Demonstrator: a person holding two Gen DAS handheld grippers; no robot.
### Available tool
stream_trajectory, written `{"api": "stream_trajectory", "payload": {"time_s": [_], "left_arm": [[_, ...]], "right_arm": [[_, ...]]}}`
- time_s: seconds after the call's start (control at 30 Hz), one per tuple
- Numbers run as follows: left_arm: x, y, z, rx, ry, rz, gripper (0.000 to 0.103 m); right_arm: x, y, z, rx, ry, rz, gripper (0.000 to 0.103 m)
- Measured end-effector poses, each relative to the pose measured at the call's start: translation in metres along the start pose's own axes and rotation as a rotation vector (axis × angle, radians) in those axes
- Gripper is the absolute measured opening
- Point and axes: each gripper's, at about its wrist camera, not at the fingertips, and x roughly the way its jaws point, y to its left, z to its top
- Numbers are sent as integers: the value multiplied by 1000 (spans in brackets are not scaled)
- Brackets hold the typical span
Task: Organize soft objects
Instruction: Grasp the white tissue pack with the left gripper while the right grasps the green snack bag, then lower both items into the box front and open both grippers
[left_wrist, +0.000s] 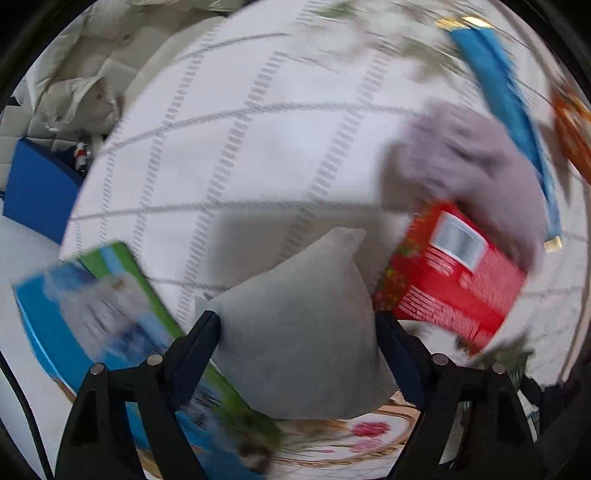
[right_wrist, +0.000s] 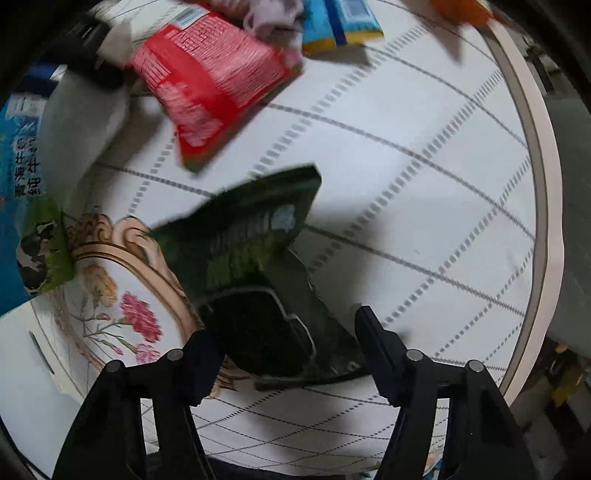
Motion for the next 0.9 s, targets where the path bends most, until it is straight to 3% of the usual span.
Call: {"api": "stream_trajectory", "payload": {"time_s": [0.17, 0.37, 0.53, 0.73, 0.87, 0.9], "left_arm": [[-7, -19, -20, -17, -41, -7, 84], [-27, 15, -27, -136, -13, -185, 86], [5, 34, -29, -194, 89, -271, 89], [38, 21, -28, -266, 180, -330, 92], [50, 20, -33, -321, 158, -358, 87], [48, 21, -36, -336, 137, -356, 82]], "right_arm": [[-1, -27, -10, 63, 6, 1, 64], [-19, -39, -12, 76, -20, 51, 68], [-23, -42, 5, 78, -28, 77, 69], [-21, -46, 20, 85, -8, 73, 69], [-13, -51, 17, 113, 11, 88, 69], [-11, -53, 17, 122, 13, 94, 69]]}}
